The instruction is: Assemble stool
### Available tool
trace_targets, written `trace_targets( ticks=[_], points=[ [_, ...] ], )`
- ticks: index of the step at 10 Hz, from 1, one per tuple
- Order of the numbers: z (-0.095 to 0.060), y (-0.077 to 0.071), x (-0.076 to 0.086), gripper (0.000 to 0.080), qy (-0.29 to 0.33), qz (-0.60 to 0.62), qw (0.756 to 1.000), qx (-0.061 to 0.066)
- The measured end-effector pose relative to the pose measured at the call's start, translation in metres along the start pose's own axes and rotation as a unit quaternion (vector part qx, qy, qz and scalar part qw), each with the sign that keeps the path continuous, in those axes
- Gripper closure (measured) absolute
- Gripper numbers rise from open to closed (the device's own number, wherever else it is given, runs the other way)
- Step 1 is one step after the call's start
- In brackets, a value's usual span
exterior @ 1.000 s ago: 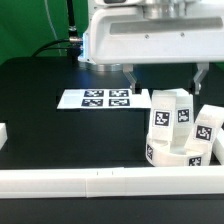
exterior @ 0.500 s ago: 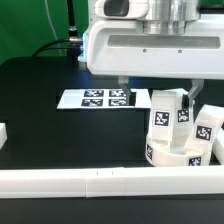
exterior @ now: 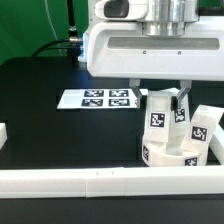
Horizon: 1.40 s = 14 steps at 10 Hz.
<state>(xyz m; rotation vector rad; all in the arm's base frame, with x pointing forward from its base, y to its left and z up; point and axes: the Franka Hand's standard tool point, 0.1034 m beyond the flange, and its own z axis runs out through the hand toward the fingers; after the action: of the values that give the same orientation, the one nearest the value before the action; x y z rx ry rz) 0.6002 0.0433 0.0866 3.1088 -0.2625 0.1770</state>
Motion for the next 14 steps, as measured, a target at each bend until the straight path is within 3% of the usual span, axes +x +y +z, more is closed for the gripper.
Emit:
trace_targets(
  ticks=[5,8,10,12,13,14],
  points=[
    [0.000,0.000,0.000,0.0462,0.000,0.093,0.996,0.001],
    [0.000,-0.001,-0.001,0.0462,-0.002,0.221,0.975,0.006],
    [0.001,-0.006,-0.002,0.0462,0.003,0.320,0.947,0.016],
    [0.001,-0.010,-0.004,0.0462,0.004,0.440,0.898,0.028],
    [0.000,-0.012,-0.006,0.0462,0.005,0.471,0.882,0.028],
    [0.000,-0.013,-0.008,0.0462,-0.001,0.533,0.846,0.036]
  ],
)
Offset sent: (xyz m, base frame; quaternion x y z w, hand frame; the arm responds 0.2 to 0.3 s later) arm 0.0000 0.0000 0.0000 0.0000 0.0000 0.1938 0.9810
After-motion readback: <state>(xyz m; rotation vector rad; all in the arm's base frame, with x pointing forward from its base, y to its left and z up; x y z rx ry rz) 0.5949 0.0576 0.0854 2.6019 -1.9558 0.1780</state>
